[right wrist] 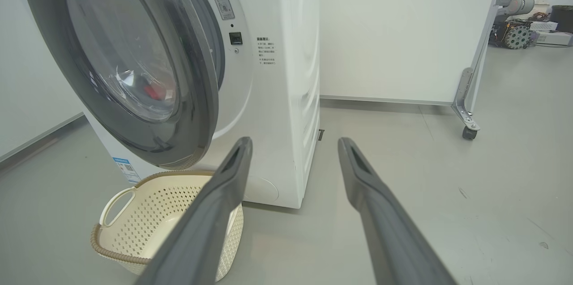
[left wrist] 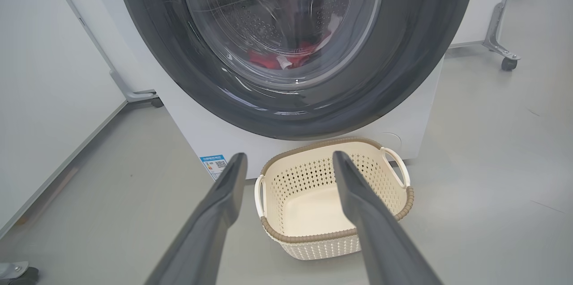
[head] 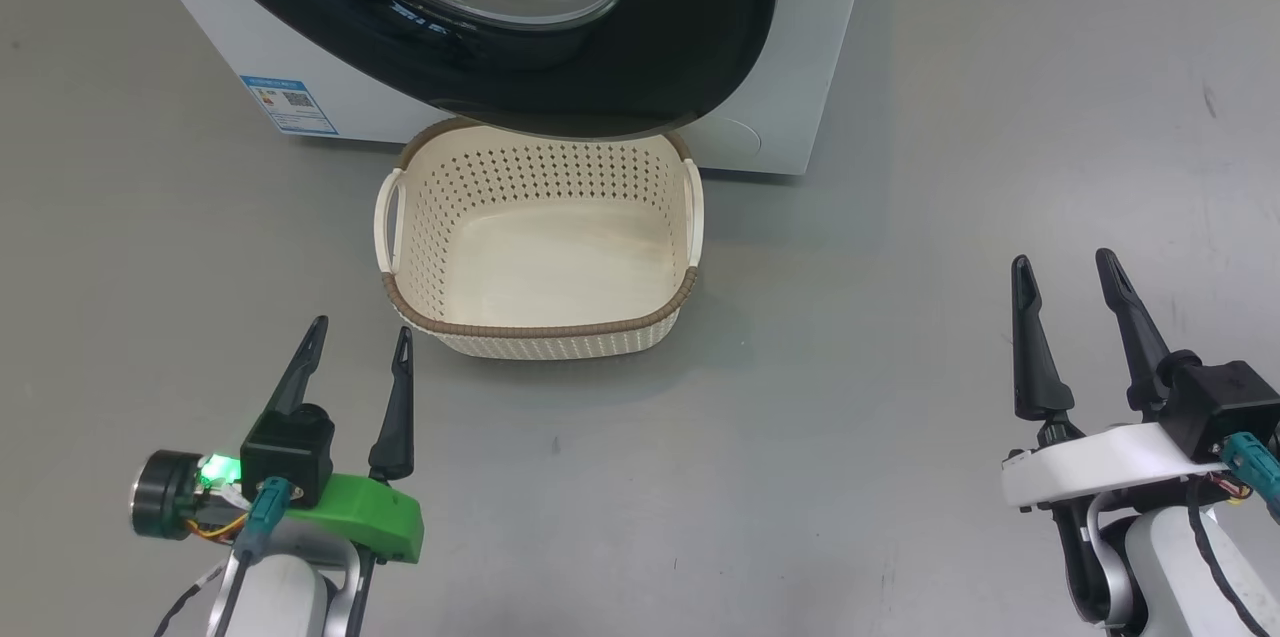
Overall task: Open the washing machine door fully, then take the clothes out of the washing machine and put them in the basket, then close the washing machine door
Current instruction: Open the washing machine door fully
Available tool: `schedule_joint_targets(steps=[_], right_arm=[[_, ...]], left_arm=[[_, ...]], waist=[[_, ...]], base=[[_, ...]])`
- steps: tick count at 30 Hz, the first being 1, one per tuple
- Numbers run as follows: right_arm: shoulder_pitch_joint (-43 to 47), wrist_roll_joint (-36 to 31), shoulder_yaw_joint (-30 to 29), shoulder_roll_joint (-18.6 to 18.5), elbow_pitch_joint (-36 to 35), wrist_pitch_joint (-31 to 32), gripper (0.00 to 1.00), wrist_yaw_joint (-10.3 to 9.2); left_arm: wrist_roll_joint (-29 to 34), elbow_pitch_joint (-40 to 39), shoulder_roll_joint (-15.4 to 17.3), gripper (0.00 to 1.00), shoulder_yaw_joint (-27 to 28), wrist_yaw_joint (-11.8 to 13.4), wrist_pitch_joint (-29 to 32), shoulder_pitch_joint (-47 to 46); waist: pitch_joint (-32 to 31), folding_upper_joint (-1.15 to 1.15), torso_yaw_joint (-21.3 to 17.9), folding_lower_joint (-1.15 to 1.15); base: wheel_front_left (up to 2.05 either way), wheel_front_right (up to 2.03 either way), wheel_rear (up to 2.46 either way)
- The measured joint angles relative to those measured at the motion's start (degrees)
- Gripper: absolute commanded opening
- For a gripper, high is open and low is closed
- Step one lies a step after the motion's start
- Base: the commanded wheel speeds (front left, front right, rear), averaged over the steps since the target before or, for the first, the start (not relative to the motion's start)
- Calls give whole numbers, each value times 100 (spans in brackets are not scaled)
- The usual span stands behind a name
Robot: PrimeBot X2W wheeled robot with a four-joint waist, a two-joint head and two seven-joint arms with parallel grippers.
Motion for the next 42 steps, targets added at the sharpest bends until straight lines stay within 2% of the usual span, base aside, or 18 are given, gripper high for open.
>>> schedule_joint_targets(steps=[27,28,30,38,42], right_arm=[[109,-166,-125,82,-58,0,100,81],[109,-170,-126,82,-65,0,86,103],[109,-170,-132,82,-77,0,0,112],[61,69,-308,149,-109,0,0,224],[-124,448,-404,232,-107,1,0,375]], left_arm=[[43,16,-14,100,36,-51,0,0],[44,16,-14,100,36,-52,0,0],[45,16,-15,100,32,-57,0,0],[46,13,-22,100,-14,-103,0,-4],[51,13,-30,100,-74,-110,0,-10]], waist=[[-4,0,36,0],[0,0,39,0],[10,0,46,0],[99,0,90,0],[181,0,133,0]], base=[[0,0,0],[0,0,0],[0,0,0],[0,0,0],[0,0,0]])
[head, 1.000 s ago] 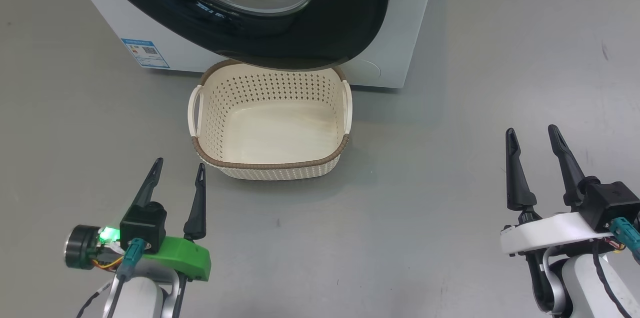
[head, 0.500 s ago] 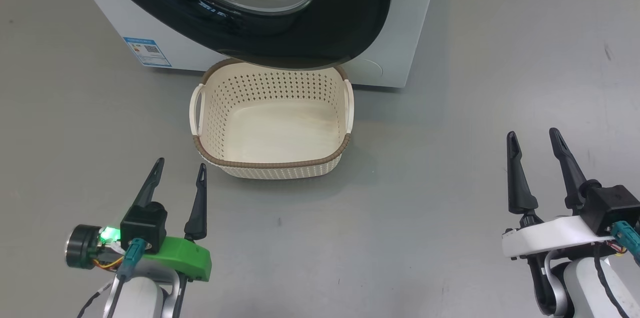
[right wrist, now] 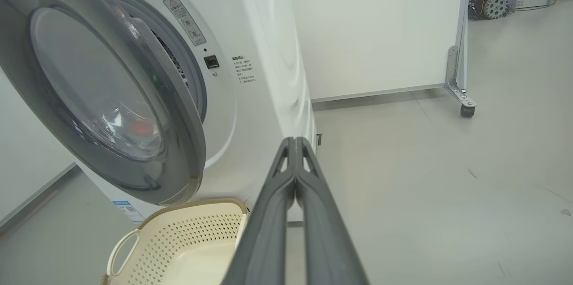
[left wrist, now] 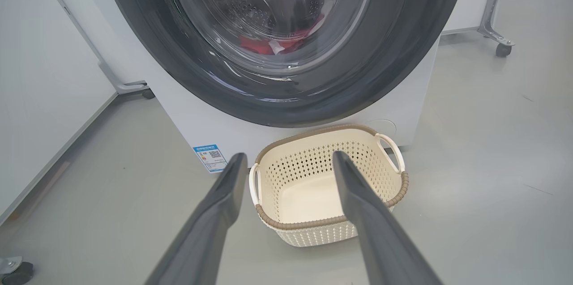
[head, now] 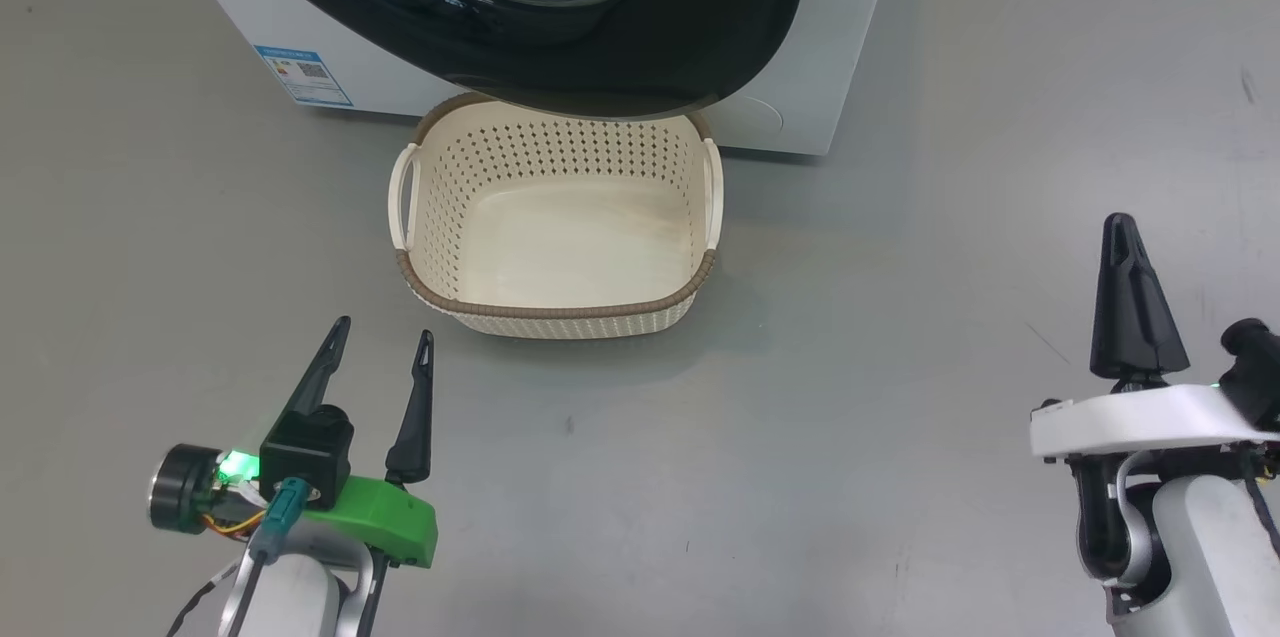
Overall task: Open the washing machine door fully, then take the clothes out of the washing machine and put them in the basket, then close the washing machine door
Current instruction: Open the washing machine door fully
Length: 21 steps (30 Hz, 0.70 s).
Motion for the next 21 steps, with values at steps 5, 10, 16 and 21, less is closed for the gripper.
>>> schedule_joint_targets(steps=[5,10,16,21], right_arm=[[-358,717,-243,193,2,154,0,196],[-799,1488,-525,367,22,466,0,298],[-1390,2199,-854,412,172,942,0,330],[-1848,2599,-1079,320,308,1379,0,229]], left_arm=[[22,2,-9,100,-46,-44,0,-23],[22,2,-15,100,-90,-51,0,-89],[22,21,-27,100,-200,-76,0,-130],[19,24,-32,100,-224,-100,0,-207]], waist=[[85,0,89,0],[163,0,184,0],[252,0,317,0],[336,0,440,0]], base=[[0,0,0],[0,0,0],[0,0,0],[0,0,0]])
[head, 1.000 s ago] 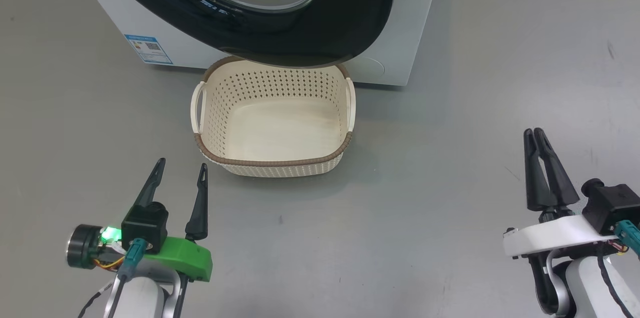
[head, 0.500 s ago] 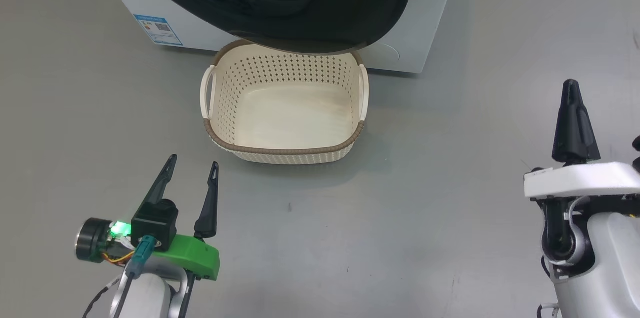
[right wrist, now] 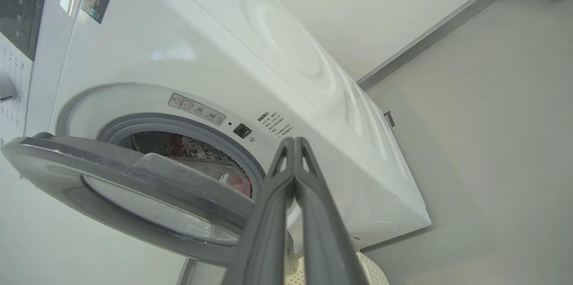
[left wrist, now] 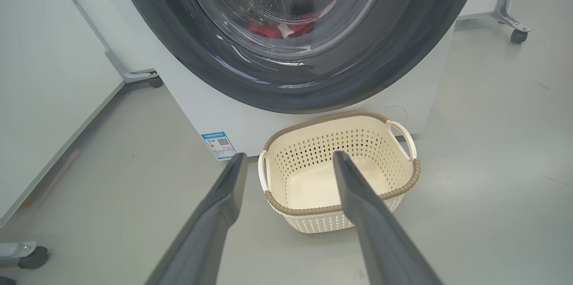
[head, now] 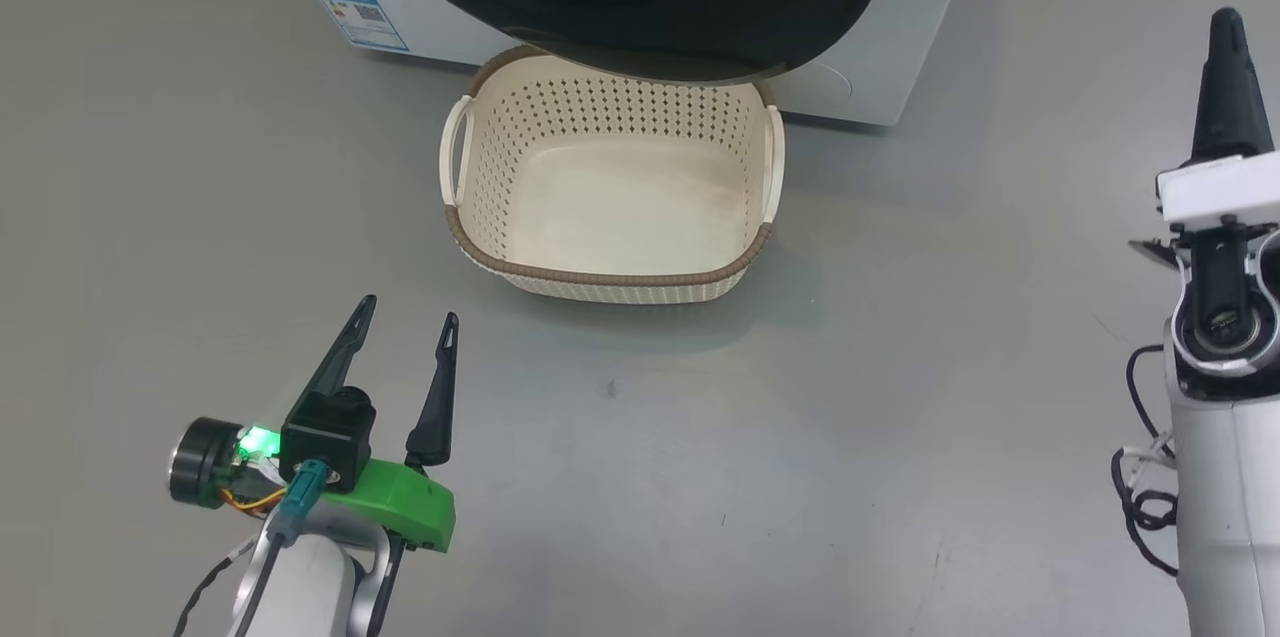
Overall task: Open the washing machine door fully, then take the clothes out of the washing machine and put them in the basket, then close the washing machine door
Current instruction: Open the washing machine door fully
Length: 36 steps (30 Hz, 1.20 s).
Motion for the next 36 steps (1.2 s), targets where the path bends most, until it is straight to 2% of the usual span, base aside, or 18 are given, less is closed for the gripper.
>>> schedule_joint_targets(steps=[2,10,14,23,36], right_arm=[[-226,181,-48,2,33,177,0,-24],[-1158,775,-197,3,304,856,0,-360],[-1606,945,-279,-19,469,1106,0,-457],[-2287,1340,-233,20,1005,1745,0,-600],[-3035,1614,-163,115,1715,2265,0,-657]], left_arm=[[-1,-1,0,100,-1,0,0,-4],[-34,-4,-14,100,-27,0,0,-100],[-92,-5,-21,100,-120,0,0,-207],[-190,-5,-30,100,-197,0,0,-262],[-289,-1,-42,100,-333,4,0,-329]], waist=[[51,0,41,0],[275,0,198,0],[368,0,281,0],[501,0,439,0],[605,0,569,0]], base=[[0,0,0],[0,0,0],[0,0,0],[0,0,0],[0,0,0]])
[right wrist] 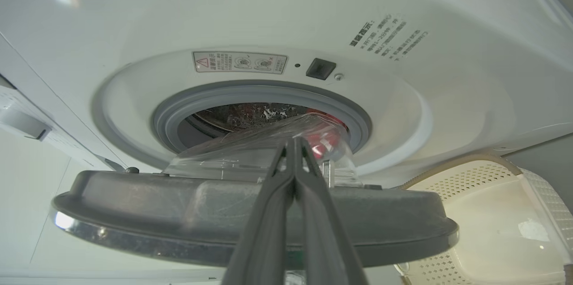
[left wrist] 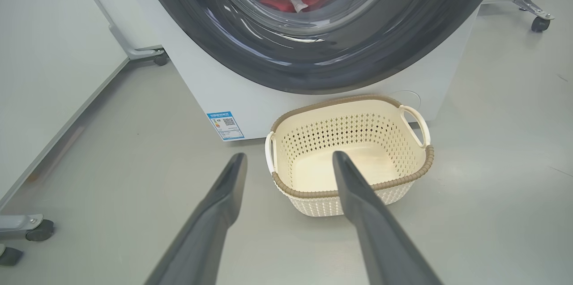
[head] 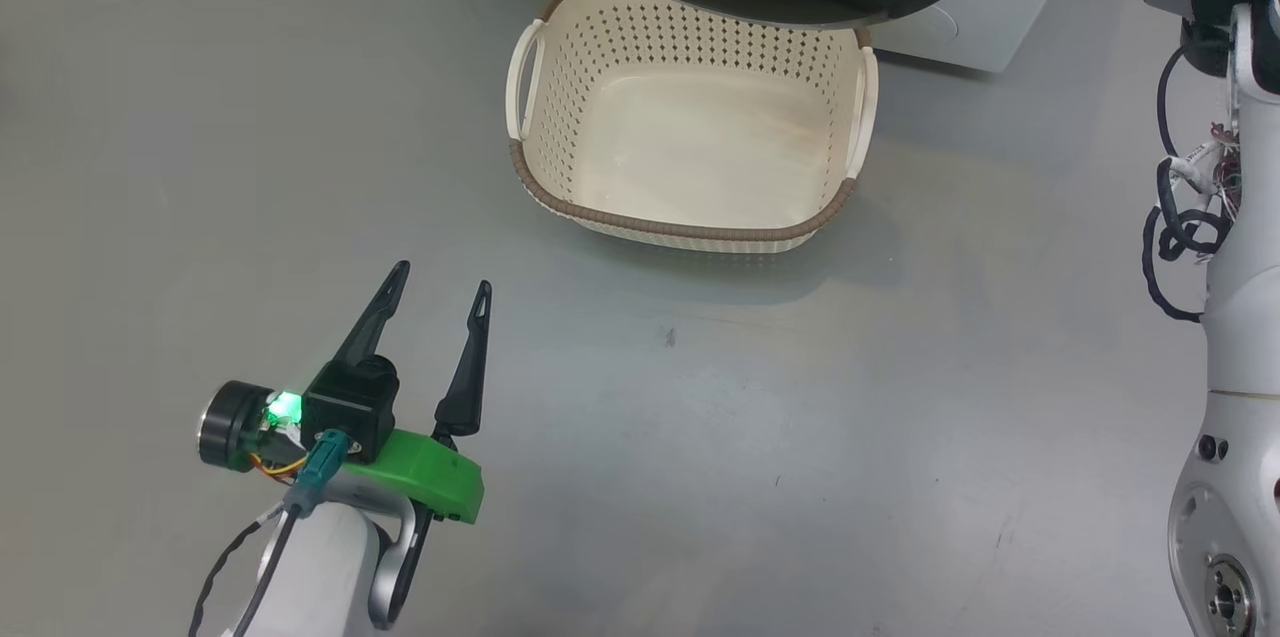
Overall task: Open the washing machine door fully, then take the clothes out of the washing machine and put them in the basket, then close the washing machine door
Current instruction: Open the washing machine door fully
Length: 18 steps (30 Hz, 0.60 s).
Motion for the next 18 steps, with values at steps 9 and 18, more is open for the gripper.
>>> schedule_joint_targets(steps=[9,18], right_arm=[[-363,398,-137,64,421,221,0,-1],[-460,678,-91,105,746,534,0,-1]], left_arm=[[-109,2,-2,100,-58,15,0,-40],[-148,3,-3,100,-113,62,0,-78]], waist=[[63,0,100,0],[95,0,165,0]], base=[[0,0,0],[0,0,0]])
